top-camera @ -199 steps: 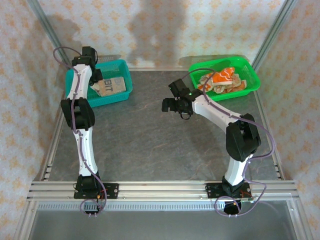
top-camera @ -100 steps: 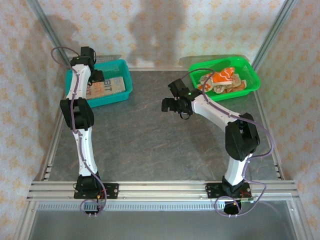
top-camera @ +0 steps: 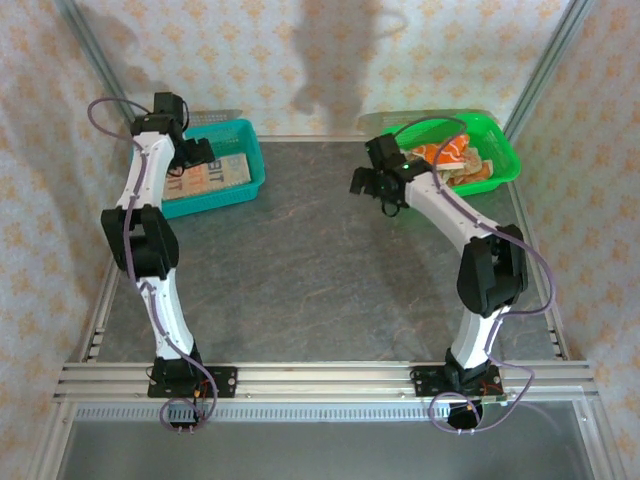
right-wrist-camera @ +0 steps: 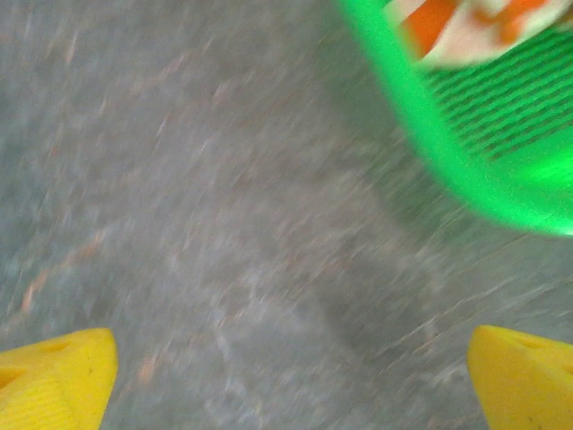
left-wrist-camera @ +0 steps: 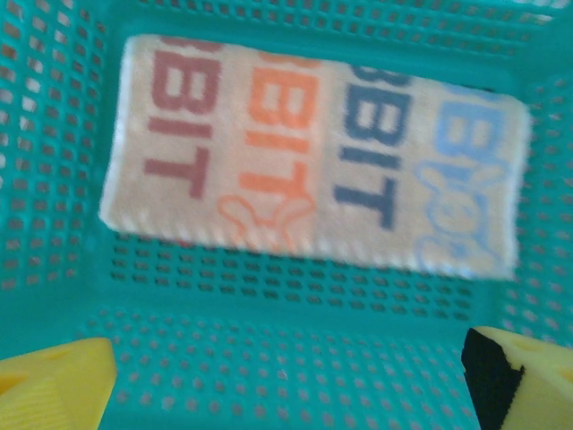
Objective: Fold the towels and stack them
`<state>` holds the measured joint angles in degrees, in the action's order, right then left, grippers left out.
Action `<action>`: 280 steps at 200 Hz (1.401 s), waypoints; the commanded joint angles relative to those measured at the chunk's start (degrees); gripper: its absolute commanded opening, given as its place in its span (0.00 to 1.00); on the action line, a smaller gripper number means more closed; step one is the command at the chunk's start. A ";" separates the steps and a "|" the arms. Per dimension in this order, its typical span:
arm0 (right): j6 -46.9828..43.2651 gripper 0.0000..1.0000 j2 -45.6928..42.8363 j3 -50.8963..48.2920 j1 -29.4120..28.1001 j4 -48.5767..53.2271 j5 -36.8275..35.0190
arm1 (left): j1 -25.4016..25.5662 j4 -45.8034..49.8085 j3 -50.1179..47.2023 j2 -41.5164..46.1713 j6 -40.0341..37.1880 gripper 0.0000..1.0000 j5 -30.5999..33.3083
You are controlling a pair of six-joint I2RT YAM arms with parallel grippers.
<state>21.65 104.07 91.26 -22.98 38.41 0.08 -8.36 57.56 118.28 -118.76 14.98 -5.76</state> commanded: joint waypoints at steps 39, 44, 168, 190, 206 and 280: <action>4.78 0.94 7.26 12.23 11.71 3.35 -14.47 | 6.74 -9.13 -20.23 17.48 6.39 1.00 -7.54; 4.89 0.93 8.33 13.49 12.49 3.39 -14.99 | 7.51 -9.81 -22.28 18.72 7.03 1.00 -7.88; 17.25 0.74 36.26 44.14 21.28 14.17 -17.54 | 18.76 -10.71 -39.48 32.65 12.88 0.99 -4.41; 15.42 0.57 36.12 43.71 21.40 12.35 -16.15 | 18.89 -10.83 -40.21 33.83 13.23 1.00 -3.72; 14.45 0.31 35.86 43.91 21.47 12.39 -15.38 | 18.83 -10.71 -40.08 34.03 13.30 1.00 -3.56; 10.00 0.00 21.83 34.69 20.56 7.77 -16.82 | 19.01 -11.75 -40.56 34.42 13.63 1.00 -4.02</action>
<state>34.52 135.52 127.70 -1.52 48.95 -14.85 10.15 47.18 78.59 -86.32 27.64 -11.33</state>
